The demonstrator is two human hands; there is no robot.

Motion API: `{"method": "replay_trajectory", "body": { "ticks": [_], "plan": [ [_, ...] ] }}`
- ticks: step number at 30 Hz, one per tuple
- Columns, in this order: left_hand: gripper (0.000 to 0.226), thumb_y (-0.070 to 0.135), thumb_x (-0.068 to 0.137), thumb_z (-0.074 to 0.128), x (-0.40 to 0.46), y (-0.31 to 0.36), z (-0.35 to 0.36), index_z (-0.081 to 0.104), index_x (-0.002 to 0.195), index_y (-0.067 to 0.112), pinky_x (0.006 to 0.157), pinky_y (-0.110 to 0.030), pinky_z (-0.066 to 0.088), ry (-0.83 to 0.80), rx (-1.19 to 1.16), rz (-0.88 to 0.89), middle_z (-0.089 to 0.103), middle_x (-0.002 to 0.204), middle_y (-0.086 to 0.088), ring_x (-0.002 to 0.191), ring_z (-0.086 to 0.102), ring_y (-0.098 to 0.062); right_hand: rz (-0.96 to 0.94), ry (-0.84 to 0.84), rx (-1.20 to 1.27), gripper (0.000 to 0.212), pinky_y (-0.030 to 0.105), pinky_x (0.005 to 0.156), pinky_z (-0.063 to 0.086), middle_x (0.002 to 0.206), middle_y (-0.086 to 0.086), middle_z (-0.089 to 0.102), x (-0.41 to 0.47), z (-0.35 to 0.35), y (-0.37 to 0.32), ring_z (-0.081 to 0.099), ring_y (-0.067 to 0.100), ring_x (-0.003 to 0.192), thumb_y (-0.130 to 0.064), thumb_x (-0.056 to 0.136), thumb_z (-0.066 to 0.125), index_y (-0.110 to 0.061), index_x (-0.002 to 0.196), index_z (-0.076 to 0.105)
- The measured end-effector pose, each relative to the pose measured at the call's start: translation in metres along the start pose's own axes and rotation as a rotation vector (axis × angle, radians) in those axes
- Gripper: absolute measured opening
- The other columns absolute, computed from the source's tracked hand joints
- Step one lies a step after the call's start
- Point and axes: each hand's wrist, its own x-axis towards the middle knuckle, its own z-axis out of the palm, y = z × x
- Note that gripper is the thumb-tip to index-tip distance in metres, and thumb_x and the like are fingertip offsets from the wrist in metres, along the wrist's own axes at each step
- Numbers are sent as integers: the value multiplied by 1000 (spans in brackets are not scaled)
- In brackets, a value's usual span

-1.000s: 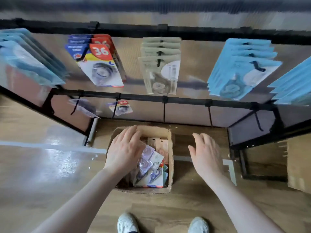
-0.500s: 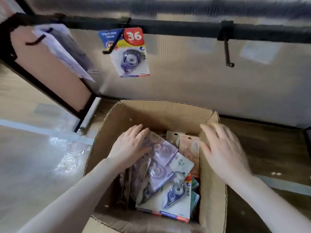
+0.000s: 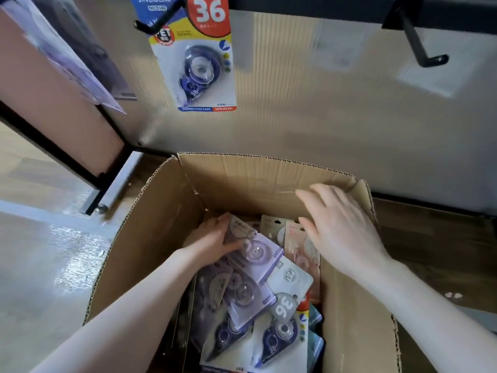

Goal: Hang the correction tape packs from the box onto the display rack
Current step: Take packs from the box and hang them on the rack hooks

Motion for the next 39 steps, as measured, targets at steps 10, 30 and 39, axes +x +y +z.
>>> {"method": "replay_trajectory", "body": {
  "ticks": [10,30,39],
  "plan": [
    [74,59,61,75,12,6,2,49,121,24,88,-35,45,65,-267,-106,54,123,-2,111,51,-23,45,-130,14,42,40,88,44,118,6,52,0,5,9,51,29,111,-26,88,57,-16,128,49],
    [13,16,88,57,-98,19,-99,70,89,15,60,-27,29,551,-154,64,50,78,5,78,52,-20,156,-651,32,25,46,98,37,117,3,59,2,11,-20,56,27,108,-20,95,40,-19,119,49],
    [20,18,91,51,-103,18,-94,70,92,15,64,-29,39,564,-95,123,59,90,0,85,55,-20,339,-911,168,38,32,81,48,125,7,56,-10,74,-16,56,24,106,-21,92,43,-16,129,46]
  ]
}}
